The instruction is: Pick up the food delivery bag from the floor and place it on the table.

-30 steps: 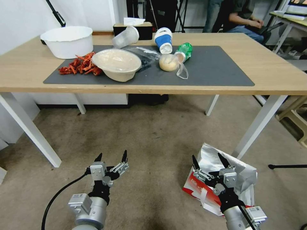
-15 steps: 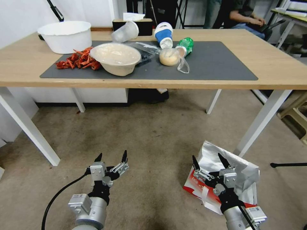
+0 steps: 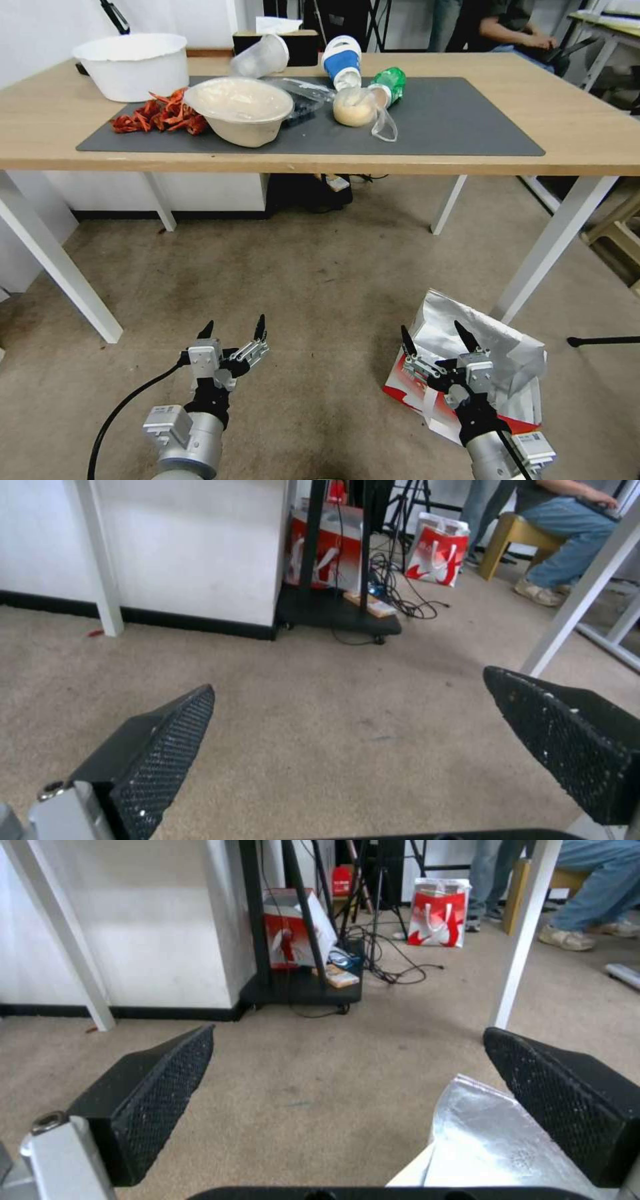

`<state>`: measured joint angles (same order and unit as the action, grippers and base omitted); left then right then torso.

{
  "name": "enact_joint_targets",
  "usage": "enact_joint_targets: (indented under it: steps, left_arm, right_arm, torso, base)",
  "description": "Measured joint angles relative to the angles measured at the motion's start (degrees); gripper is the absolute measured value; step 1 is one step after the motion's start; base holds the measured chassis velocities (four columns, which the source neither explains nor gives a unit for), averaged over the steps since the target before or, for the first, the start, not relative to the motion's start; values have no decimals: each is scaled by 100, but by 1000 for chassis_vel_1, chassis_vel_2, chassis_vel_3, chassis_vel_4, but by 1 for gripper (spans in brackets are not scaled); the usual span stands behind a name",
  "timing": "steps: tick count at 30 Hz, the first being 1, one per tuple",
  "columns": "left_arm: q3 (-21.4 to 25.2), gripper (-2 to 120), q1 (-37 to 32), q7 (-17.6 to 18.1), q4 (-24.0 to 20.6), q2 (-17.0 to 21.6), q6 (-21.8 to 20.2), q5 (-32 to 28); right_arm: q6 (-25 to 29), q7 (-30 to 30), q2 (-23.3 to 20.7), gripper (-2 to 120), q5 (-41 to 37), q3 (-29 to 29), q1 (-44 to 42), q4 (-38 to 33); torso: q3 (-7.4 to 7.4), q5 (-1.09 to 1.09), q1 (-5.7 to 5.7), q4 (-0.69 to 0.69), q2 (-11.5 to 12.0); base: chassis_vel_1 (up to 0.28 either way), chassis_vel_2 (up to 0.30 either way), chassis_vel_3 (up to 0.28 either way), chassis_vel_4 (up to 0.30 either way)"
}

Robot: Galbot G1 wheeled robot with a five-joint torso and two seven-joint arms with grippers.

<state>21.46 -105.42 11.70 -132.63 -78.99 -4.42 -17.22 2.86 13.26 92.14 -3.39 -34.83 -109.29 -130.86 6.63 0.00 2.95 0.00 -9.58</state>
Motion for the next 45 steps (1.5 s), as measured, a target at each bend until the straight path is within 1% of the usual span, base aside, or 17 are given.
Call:
enact_joint_targets:
  steps: [2, 5, 6, 8, 10, 12, 16, 19, 20, 23, 24, 27, 28, 31, 37, 42, 45]
  left_arm:
    - [0, 100, -2, -1, 0, 0, -1, 0]
    - [4, 100, -7, -5, 0, 5, -1, 0]
    - [4, 100, -7, -5, 0, 5, -1, 0]
    - [7, 100, -9, -7, 0, 7, -5, -2]
    - [7, 100, -9, -7, 0, 7, -5, -2]
    - [9, 100, -9, -33, 0, 7, -6, -4]
    - [6, 100, -9, -41, 0, 3, -4, -4]
    - [4, 100, -8, -34, 20, -2, 9, -3]
    - [4, 100, -8, -34, 20, -2, 9, -3]
    - [14, 100, -11, -37, 25, 8, 12, -5]
    - [14, 100, -11, -37, 25, 8, 12, -5]
    - [17, 100, -17, -39, 20, 10, 11, -8]
    - [17, 100, -17, -39, 20, 10, 11, -8]
    - [13, 100, -26, -40, 16, 9, 21, -6]
    - [14, 100, -33, 4, 26, 9, 55, 6]
    - [20, 100, -44, -25, 13, 10, 26, 7]
    - [19, 100, -33, -29, 36, -1, 101, 6]
  right_arm:
    - [0, 0, 0, 100, 0, 0, 0, 1]
    - [5, 0, 0, 100, -1, -1, 0, 26]
    - [5, 0, 0, 100, -1, -1, 0, 26]
    - [10, 0, 0, 100, 0, 1, 1, 40]
    - [11, 0, 0, 100, -1, 1, 1, 43]
    - [16, 0, 0, 100, -1, 2, 3, 57]
    - [20, 0, 0, 100, -1, 2, 6, 76]
    - [28, -1, 0, 100, -4, -3, 3, 101]
    - [28, -1, 0, 100, -4, -3, 3, 101]
    - [40, -2, 0, 100, -15, -13, -3, 110]
    - [40, -2, 0, 100, -15, -13, -3, 110]
    - [51, -4, 0, 100, -22, -18, -16, 112]
    - [51, -4, 0, 100, -22, -18, -16, 112]
    - [61, -6, 0, 100, -24, -21, -22, 123]
    - [81, -6, 0, 100, -24, -28, -27, 148]
    - [90, -2, 0, 100, -24, -33, -30, 151]
    - [99, 12, 0, 100, -24, -37, -38, 152]
  torso:
    - [-17, 0, -4, 0, 22]
    - [-123, 0, -24, 0, 147]
    - [-123, 0, -24, 0, 147]
    - [-191, 0, -37, 0, 228]
    - [-200, 0, -41, 0, 241]
    - [-259, 0, -56, 0, 315]
    - [-307, 0, -63, 0, 371]
    - [-399, 0, -73, 0, 472]
    - [-399, 0, -73, 0, 472]
    - [-479, 0, -75, 0, 555]
    - [-479, 0, -75, 0, 555]
    - [-572, 0, -79, 0, 651]
    - [-572, 0, -79, 0, 651]
    - [-657, 0, -83, 0, 739]
    - [-663, 0, -105, 0, 827]
    - [-663, 0, -110, 0, 835]
    - [-663, 1, -111, 0, 834]
  base:
    - [0, 0, 0, 0]
    - [0, 0, 0, 0]
    - [0, 0, 0, 0]
    - [0, 0, 0, 0]
    - [0, 0, 0, 0]
    - [0, 0, 0, 0]
    - [0, 0, 0, 0]
    - [0, 0, 0, 0]
    - [0, 0, 0, 0]
    - [0, 0, 0, 0]
    - [0, 0, 0, 0]
    - [0, 0, 0, 0]
    - [0, 0, 0, 0]
    - [0, 0, 0, 0]
    - [0, 0, 0, 0]
    - [0, 0, 0, 0]
    - [0, 0, 0, 0]
